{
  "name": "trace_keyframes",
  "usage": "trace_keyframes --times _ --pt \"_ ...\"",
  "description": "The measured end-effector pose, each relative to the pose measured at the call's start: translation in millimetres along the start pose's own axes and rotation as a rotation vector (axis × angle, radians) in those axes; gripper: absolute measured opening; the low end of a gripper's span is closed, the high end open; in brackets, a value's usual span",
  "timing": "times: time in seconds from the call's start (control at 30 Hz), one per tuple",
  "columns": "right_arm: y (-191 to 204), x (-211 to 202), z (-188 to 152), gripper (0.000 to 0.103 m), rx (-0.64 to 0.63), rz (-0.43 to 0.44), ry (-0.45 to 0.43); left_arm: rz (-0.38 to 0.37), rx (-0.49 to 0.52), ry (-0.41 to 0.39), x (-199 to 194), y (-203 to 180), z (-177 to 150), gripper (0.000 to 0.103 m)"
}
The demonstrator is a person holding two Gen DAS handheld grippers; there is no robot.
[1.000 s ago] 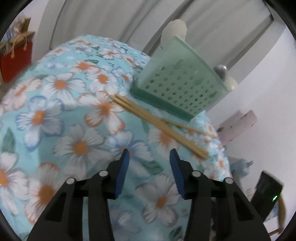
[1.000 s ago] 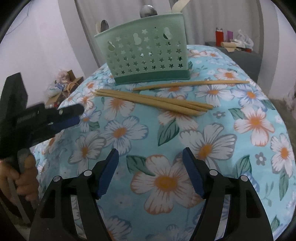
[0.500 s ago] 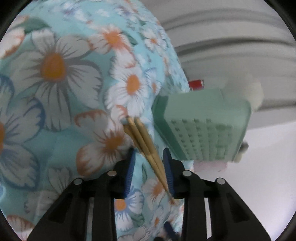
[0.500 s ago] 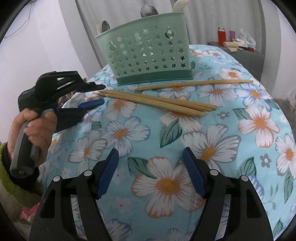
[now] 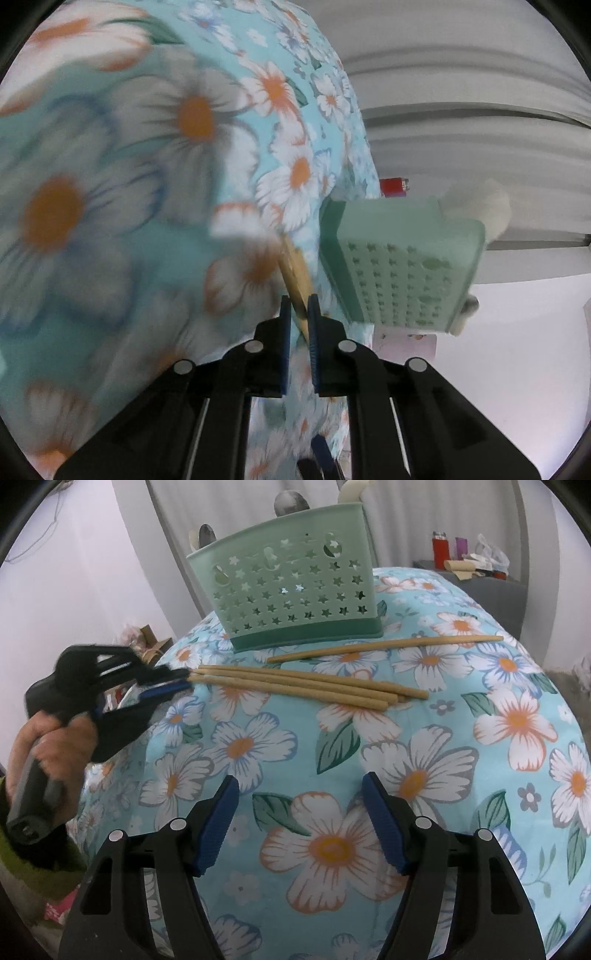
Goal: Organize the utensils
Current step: 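Close the left gripper on a bundle of wooden chopsticks, then lift the chopsticks with the left gripper while the right gripper grasps a single chopstick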
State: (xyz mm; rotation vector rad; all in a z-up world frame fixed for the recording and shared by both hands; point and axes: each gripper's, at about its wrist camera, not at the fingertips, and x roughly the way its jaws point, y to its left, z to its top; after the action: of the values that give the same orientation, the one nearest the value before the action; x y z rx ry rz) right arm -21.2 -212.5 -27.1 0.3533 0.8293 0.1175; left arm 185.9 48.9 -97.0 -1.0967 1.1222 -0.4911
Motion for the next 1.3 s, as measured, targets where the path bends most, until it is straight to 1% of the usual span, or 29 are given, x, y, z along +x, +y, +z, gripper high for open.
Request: trace_keyframes --times 0.1,0.2,0.23,0.3,0.37,0.43,0.5,0.63,0.73,0.8,0.87,0.93,0.97,1.03,1.07,1.1,1.13,1.23,1.3 --pt "-1 0 0 0.065 0.007 0.005 -0.001 -0.011 -0.015 0.020 -16 6 -9 0.008" --pt "-1 0 0 0.065 0.009 0.006 -0.001 -0.032 -0.003 0.035 -24 7 -14 0.009" --pt "-1 0 0 0.065 0.011 0.007 -0.001 -0.038 -0.002 0.036 -27 7 -16 0.011" --pt "-2 0 0 0.065 0.016 0.010 -0.001 -0.041 -0.013 0.036 -33 12 -19 0.023" --pt "-2 0 0 0.065 0.018 0.012 -0.001 -0.045 -0.045 0.041 -26 14 -15 0.027" --pt "-2 -1 0 0.065 0.019 0.012 -0.001 -0.040 -0.069 0.049 -20 16 -12 0.028" --pt "-3 -1 1 0.065 0.020 0.014 -0.002 -0.026 -0.091 0.046 -15 19 -12 0.029" --pt "-4 -1 0 0.065 0.018 0.017 -0.006 -0.005 -0.100 0.022 -10 19 -12 0.027" --pt "-4 0 1 0.065 0.016 0.016 -0.006 0.019 -0.094 0.013 -8 19 -12 0.021" --pt "-3 -1 0 0.064 0.012 0.013 -0.007 0.030 -0.100 0.007 -7 21 -12 0.013" --pt "-4 -1 1 0.061 0.010 0.008 -0.008 0.034 -0.098 0.001 -6 23 -12 0.010" --pt "-4 -1 1 0.057 0.010 0.003 -0.006 0.025 -0.088 -0.004 -6 23 -13 0.010" --pt "-5 -2 1 0.055 0.009 -0.003 -0.004 0.020 -0.074 -0.009 -7 23 -13 0.010" --pt "-7 -3 3 0.043 0.005 -0.014 0.000 0.014 -0.030 -0.019 -8 19 -14 0.010" --pt "-8 -4 5 0.040 0.003 -0.016 0.003 0.014 0.005 -0.028 -10 16 -15 0.010" --pt "-9 -6 7 0.033 -0.003 -0.017 0.004 0.015 0.035 -0.037 -11 13 -16 0.010" --pt "-10 -8 10 0.029 -0.017 -0.017 0.000 0.017 0.070 -0.047 -13 10 -16 0.010" --pt "-5 -19 25 0.021 -0.104 -0.029 -0.045 0.023 0.183 -0.080 -19 1 -19 0.011" --pt "1 -26 39 0.021 -0.195 -0.047 -0.084 0.022 0.264 -0.097 -25 -5 -22 0.011"
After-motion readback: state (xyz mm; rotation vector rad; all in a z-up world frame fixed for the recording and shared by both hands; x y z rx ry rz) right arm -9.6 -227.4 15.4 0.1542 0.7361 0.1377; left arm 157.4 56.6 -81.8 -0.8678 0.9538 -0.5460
